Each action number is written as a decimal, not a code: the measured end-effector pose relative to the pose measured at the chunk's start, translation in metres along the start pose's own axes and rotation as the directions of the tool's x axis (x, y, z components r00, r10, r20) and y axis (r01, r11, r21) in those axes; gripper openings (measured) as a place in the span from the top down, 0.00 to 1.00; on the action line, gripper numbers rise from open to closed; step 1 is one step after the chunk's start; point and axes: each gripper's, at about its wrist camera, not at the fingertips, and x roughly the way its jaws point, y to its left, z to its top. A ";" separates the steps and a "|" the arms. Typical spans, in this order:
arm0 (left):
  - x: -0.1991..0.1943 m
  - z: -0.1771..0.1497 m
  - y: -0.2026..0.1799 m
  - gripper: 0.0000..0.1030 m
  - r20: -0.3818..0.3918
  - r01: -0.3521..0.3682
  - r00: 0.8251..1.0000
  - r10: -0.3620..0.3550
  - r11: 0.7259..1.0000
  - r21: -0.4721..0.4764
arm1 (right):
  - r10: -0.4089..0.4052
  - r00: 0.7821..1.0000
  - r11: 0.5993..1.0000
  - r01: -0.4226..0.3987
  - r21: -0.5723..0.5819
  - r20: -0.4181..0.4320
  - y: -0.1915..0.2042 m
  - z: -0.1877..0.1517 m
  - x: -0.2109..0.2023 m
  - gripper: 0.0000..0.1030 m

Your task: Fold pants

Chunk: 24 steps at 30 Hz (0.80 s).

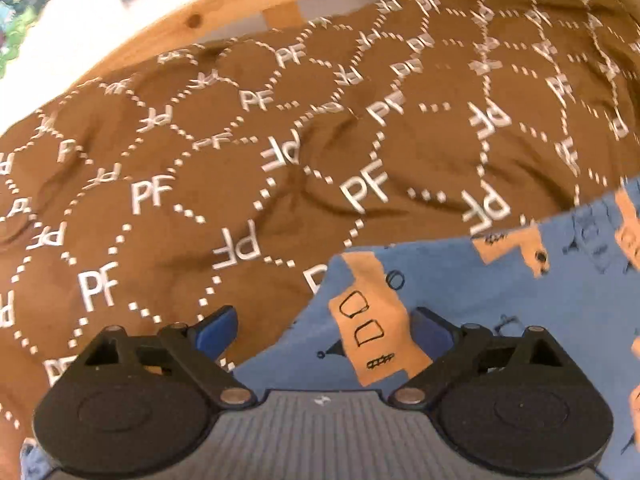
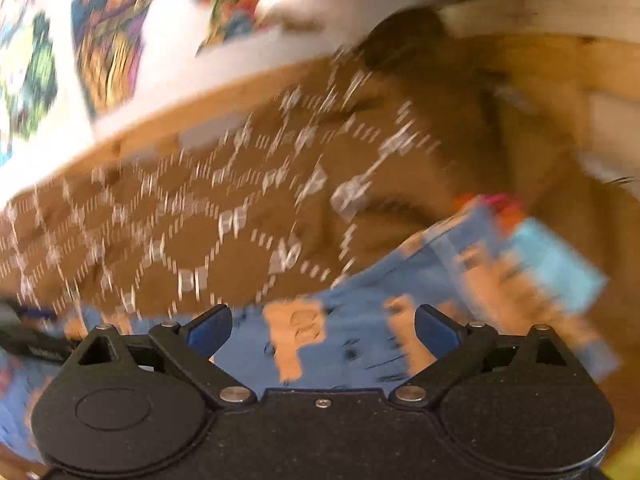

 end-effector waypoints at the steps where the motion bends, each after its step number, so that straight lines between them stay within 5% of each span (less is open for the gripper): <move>1: -0.008 0.002 -0.006 0.07 0.028 -0.024 0.999 0.023 1.000 0.014 | 0.004 1.000 1.000 -0.004 0.021 0.023 -0.005 0.002 -0.014 0.01; 3: -0.026 0.010 -0.027 0.07 0.111 -0.026 0.994 0.017 0.996 0.084 | -0.002 0.996 0.999 -0.003 0.055 0.086 -0.017 0.000 -0.049 0.01; 6: -0.050 0.029 -0.067 0.06 0.231 0.096 0.963 -0.140 0.977 0.191 | -0.115 0.986 0.988 0.101 0.113 0.119 -0.033 -0.017 -0.086 0.01; 9: -0.063 0.053 -0.120 0.06 0.293 0.245 0.896 -0.335 0.921 0.303 | -0.144 0.987 0.970 0.125 0.210 0.074 -0.049 -0.023 -0.085 0.03; 12: -0.068 0.072 -0.185 0.06 0.324 0.294 0.837 -0.441 0.862 0.413 | -0.120 0.988 0.936 0.081 0.341 0.094 -0.069 -0.023 -0.082 0.09; 14: -0.062 0.084 -0.217 0.08 0.319 0.325 0.814 -0.485 0.836 0.442 | -0.124 0.985 0.911 0.064 0.408 0.121 -0.081 -0.027 -0.082 0.13; 17: -0.053 0.098 -0.256 0.08 0.302 0.336 0.810 -0.503 0.819 0.465 | -0.129 0.983 0.919 0.068 0.388 0.132 -0.084 -0.033 -0.086 0.17; 21: -0.031 0.101 -0.279 0.08 0.270 0.280 0.857 -0.438 0.838 0.469 | -0.138 0.983 0.940 0.091 0.330 0.123 -0.074 -0.032 -0.081 0.22; 24: -0.017 0.098 -0.266 0.02 0.266 0.360 0.842 -0.469 0.856 0.371 | -0.112 0.989 0.938 0.073 0.338 0.099 -0.073 -0.030 -0.074 0.26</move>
